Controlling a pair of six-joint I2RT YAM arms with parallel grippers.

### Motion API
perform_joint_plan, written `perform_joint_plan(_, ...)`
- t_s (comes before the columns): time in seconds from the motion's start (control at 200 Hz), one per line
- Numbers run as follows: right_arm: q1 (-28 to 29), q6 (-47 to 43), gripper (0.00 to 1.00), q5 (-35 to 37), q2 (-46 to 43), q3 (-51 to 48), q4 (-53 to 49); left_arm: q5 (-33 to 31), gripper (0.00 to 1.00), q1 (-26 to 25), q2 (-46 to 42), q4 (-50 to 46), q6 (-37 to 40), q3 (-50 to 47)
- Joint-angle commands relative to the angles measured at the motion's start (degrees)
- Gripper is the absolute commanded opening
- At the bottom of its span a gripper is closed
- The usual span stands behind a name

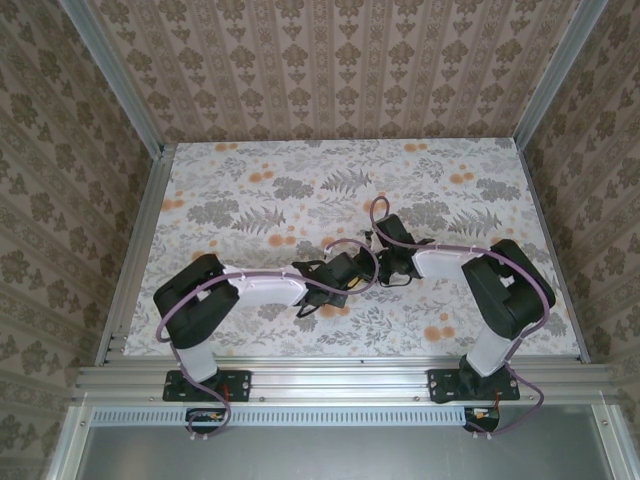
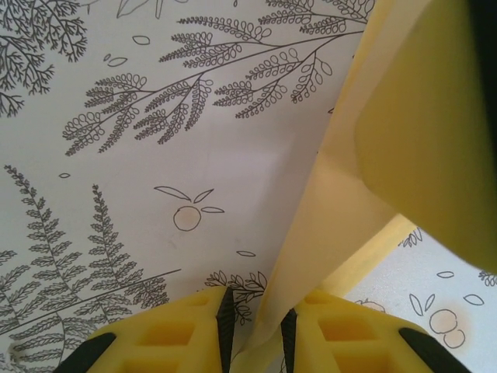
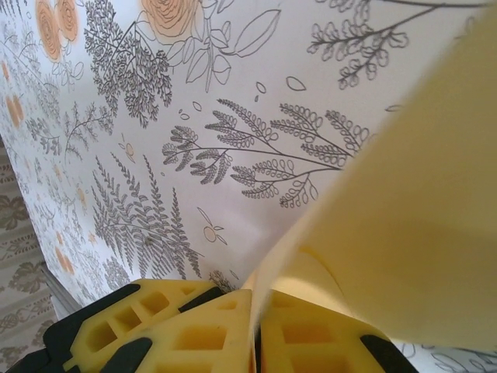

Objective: Fold a paper plane with a square sheet of paper (pick it up from the middle)

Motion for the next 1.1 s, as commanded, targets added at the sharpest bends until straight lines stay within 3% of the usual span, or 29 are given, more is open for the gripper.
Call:
perform_joint_plan(0.0, 0.48, 2.18, 0.10, 2.19, -1.75, -1.51, -1.55, -1.52, 0.26, -0.12, 2.50, -3.62, -1.35, 0.20)
perform_joint_plan(0.18, 0.55, 3.00, 0.05, 2.72, -1.41, -2.67, -1.06, -1.69, 0.27, -0.12, 2.13, -3.38, -1.55, -0.22)
perform_joint_plan(0.81, 0.48, 4.36, 0.05, 4.66, 1.08, -4.45, -0.48, -1.11, 0.27, -0.35, 0.48, -2.98, -1.44, -0.48)
perform_joint_plan(1.095, 0.29, 1.52, 0.05, 3.94, 3.82, -4.84, 0.52, 6.05, 0.39, 0.72, -9.85, -1.03, 1.60, -2.66)
